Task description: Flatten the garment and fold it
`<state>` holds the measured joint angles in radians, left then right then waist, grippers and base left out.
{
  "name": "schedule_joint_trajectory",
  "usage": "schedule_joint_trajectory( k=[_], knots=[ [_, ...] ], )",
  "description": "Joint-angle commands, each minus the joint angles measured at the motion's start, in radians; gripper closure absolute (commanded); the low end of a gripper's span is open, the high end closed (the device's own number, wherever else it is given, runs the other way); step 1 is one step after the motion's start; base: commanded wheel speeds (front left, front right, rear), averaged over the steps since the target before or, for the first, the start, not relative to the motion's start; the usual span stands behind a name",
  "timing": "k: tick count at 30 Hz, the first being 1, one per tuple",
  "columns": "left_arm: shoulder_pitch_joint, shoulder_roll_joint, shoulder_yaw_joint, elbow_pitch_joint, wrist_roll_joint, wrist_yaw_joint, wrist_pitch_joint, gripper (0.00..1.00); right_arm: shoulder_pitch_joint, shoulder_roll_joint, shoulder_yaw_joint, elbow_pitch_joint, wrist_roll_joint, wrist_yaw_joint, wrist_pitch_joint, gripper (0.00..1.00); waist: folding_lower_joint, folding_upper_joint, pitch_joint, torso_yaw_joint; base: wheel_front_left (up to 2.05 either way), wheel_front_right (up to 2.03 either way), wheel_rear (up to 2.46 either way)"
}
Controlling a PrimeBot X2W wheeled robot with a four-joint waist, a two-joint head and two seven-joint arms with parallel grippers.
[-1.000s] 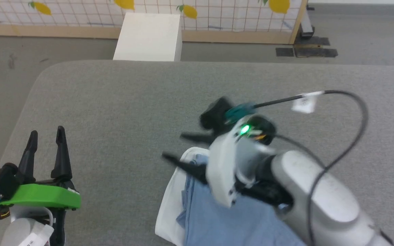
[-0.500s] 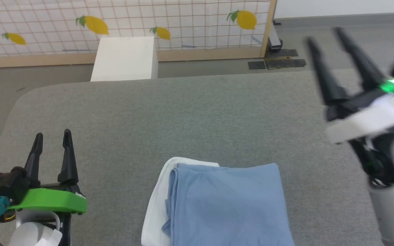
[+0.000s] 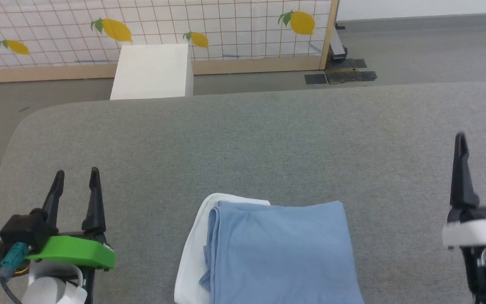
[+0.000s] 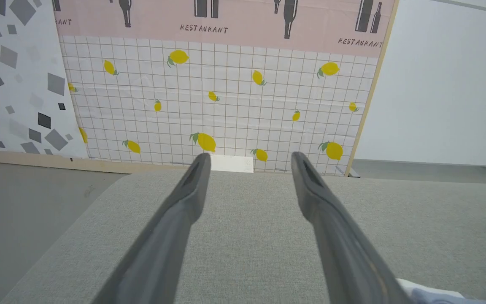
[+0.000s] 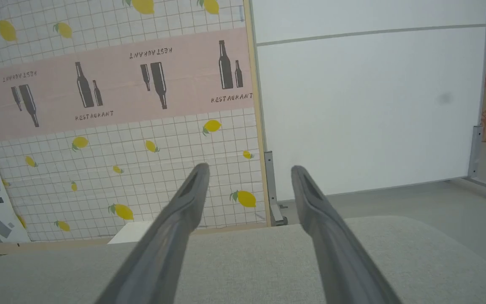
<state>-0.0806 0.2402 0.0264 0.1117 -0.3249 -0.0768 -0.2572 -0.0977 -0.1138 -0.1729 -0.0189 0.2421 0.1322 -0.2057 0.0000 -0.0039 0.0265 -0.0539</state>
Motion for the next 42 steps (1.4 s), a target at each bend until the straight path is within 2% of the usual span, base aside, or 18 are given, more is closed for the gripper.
schedule_joint_trajectory(
  k=[1,10,18,42],
  knots=[
    [-0.003,0.002,-0.001,0.007,0.015,0.008,-0.005,0.0,0.023,0.009,-0.006,0.009,-0.017,-0.002,-0.013,0.0,0.0,0.0039,0.004,0.005,0.0,0.0,0.0],
    [-0.002,0.002,-0.02,0.05,0.032,0.015,-0.004,0.0,0.088,0.034,0.044,0.077,-0.061,-0.002,-0.016,0.0,0.0,0.0039,0.014,0.016,0.0,0.0,0.0],
    [-0.008,0.004,-0.028,0.068,0.027,0.012,-0.003,0.0,0.09,0.011,0.1,0.105,-0.05,-0.002,0.015,0.0,0.0,0.0039,0.016,0.023,0.0,0.0,0.0],
    [-0.016,0.02,-0.051,0.084,0.013,0.017,0.01,0.0,0.087,0.019,0.099,0.127,-0.048,-0.002,0.041,0.0,0.0,0.0039,0.025,0.024,0.0,0.0,0.0]
  ],
)
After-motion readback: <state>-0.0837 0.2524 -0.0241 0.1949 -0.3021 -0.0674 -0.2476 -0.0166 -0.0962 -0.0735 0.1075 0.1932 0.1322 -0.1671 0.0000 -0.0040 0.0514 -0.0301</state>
